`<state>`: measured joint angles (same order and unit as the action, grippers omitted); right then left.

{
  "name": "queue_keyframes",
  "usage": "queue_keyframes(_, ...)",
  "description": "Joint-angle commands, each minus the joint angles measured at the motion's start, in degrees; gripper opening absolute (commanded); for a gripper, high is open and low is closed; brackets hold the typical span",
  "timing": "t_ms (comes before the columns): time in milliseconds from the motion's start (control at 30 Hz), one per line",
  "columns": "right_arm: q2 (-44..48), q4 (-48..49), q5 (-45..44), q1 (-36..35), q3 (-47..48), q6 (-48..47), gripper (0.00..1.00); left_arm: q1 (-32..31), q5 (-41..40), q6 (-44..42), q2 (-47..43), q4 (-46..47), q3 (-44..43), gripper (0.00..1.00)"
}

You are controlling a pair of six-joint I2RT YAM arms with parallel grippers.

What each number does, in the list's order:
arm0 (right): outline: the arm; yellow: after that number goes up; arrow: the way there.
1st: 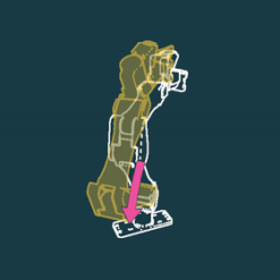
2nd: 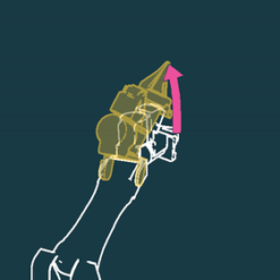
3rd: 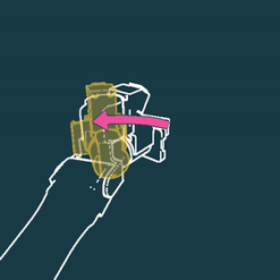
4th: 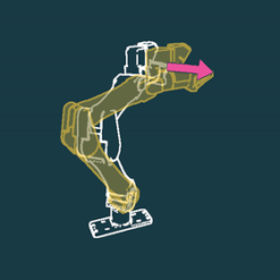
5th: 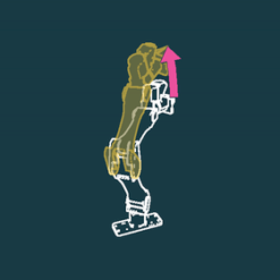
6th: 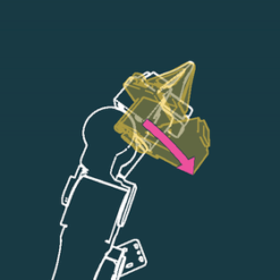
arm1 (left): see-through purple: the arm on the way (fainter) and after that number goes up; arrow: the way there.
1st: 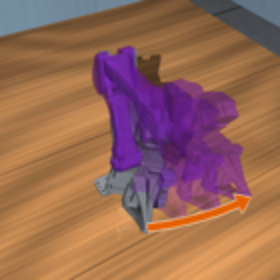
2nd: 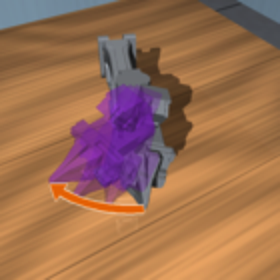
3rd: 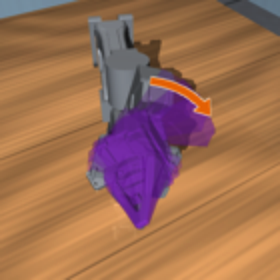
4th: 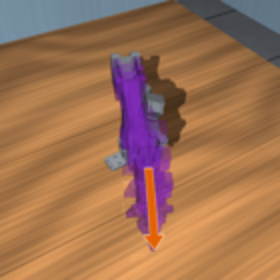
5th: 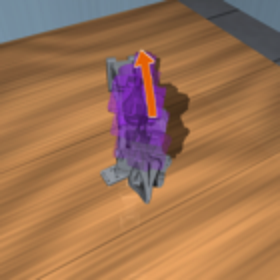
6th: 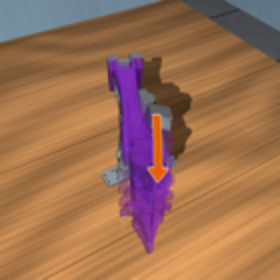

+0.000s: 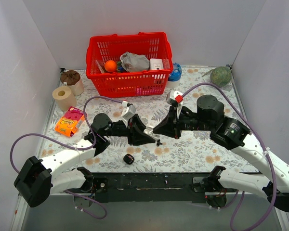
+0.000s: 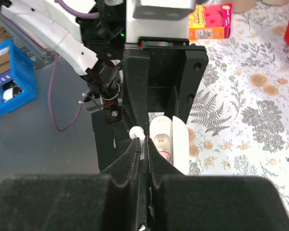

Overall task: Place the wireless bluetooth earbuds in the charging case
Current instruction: Place the earbud in the charging case.

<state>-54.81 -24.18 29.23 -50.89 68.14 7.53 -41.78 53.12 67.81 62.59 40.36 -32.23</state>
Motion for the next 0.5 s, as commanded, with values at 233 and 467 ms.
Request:
queue_keyframes(233,-0.30,8.71,-10.77,-3.95,-3.62,1.79,0.01,-0.94,-1.35,-0.40,-1.33,1.83,-1.79,0.00)
queue_keyframes(467,0.14,10.65,-15.25,-5.26,-6.09,1.96,0.01,-0.94,-2.14,-0.57,-2.65,1.39,-1.26,0.00)
